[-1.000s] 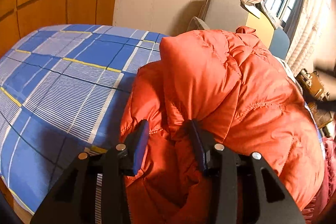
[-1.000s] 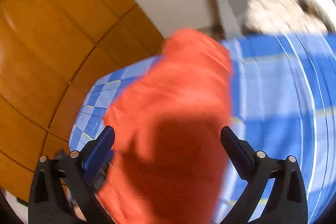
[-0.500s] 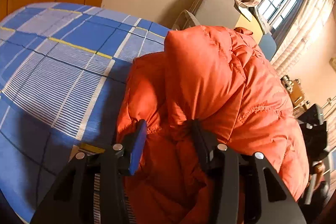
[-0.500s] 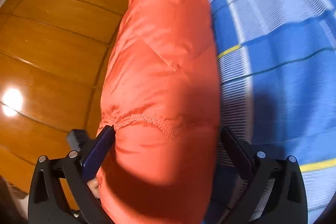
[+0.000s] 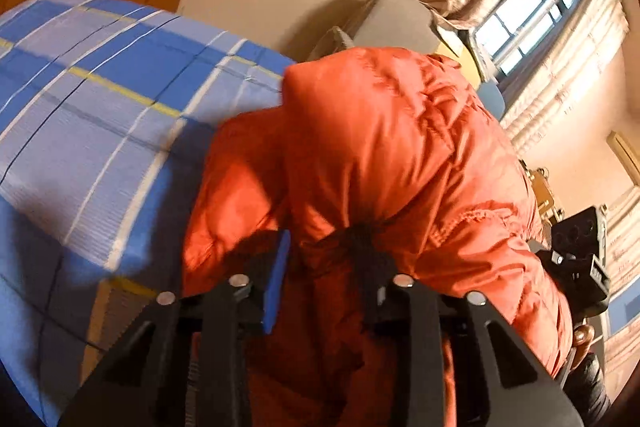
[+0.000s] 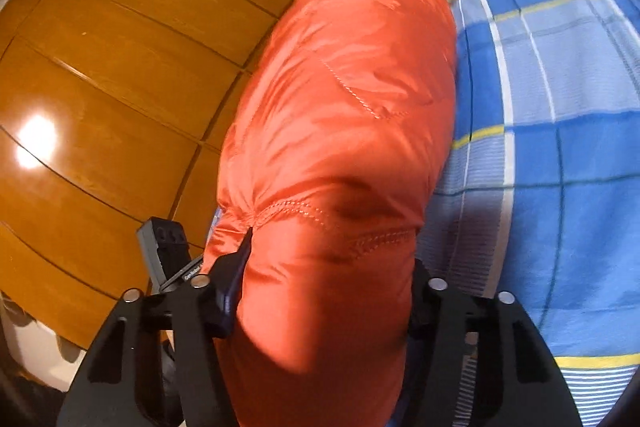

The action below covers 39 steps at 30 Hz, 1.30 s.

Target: Fold large clothes

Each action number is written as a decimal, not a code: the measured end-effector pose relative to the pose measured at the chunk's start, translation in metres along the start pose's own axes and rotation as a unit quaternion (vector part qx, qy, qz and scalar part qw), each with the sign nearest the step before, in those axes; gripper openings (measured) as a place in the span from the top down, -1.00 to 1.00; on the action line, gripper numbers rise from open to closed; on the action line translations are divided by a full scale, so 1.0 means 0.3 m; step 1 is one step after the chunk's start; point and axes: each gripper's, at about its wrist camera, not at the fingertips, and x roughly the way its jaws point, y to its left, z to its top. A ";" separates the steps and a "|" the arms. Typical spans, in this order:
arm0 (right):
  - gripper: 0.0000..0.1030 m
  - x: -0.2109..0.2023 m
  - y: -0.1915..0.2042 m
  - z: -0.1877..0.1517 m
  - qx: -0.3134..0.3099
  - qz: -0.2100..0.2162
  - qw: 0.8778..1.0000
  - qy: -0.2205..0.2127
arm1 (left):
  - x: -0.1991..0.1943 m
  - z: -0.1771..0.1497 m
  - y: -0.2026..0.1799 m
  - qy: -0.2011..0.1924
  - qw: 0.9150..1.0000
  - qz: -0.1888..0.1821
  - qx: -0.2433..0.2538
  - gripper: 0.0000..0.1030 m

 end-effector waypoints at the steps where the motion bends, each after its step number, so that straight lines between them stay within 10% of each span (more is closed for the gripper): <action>1: -0.06 -0.024 0.006 0.008 -0.006 0.001 1.000 -0.006 | 0.014 0.011 -0.037 0.002 1.000 -0.007 0.009 0.56; 11: 0.00 -0.338 -0.178 0.134 0.001 -0.031 0.996 -0.086 | 0.238 0.139 -0.423 0.033 0.995 -0.033 0.091 0.58; 20: -0.03 -0.346 -0.476 0.041 0.064 -0.066 0.994 -0.055 | 0.391 0.049 -0.529 0.065 0.990 -0.002 0.123 0.45; 30: -0.51 -0.387 -0.415 0.055 0.062 -0.142 0.985 -0.073 | 0.350 0.040 -0.532 0.048 0.992 0.049 0.106 0.15; 39: -0.56 -0.414 -0.133 -0.049 -0.037 -0.318 0.941 -0.107 | 0.279 0.004 -0.552 0.021 0.984 0.121 0.130 -0.06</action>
